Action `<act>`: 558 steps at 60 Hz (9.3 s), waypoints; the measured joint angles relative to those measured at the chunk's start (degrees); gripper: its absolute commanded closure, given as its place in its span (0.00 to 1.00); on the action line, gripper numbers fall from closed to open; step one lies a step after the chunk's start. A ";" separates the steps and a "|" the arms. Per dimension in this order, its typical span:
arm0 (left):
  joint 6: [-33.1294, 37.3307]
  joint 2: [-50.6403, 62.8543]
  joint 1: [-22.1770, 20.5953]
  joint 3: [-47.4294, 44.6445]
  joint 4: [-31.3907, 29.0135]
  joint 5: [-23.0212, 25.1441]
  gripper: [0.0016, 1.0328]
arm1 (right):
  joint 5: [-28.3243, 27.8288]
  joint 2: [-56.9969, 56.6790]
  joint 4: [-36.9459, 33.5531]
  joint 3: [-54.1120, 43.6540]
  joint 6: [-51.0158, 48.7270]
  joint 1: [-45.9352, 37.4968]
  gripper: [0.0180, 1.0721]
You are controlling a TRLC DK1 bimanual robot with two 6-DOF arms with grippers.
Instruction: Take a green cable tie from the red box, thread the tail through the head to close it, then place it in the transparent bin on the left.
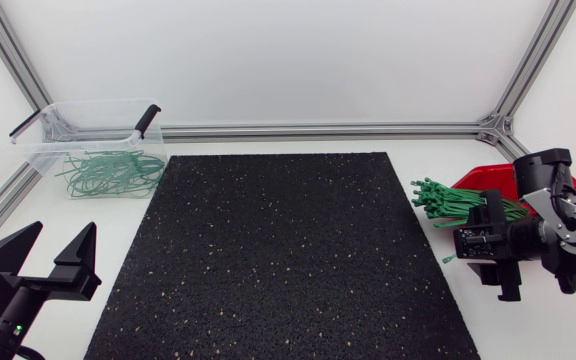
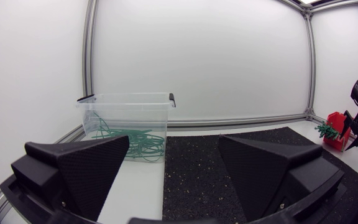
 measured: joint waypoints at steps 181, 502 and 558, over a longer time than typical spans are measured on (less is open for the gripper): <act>0.00 0.00 -1.99 0.00 -0.15 -0.02 0.03 | -40.96 3.04 -47.12 33.55 63.58 32.24 0.95; -33.22 74.07 -33.09 43.32 20.63 49.99 0.96 | -79.54 13.68 -28.85 31.30 67.58 30.64 0.94; -35.76 78.05 -11.21 50.49 15.96 63.34 0.96 | -42.23 10.08 -33.92 28.76 55.17 23.30 0.04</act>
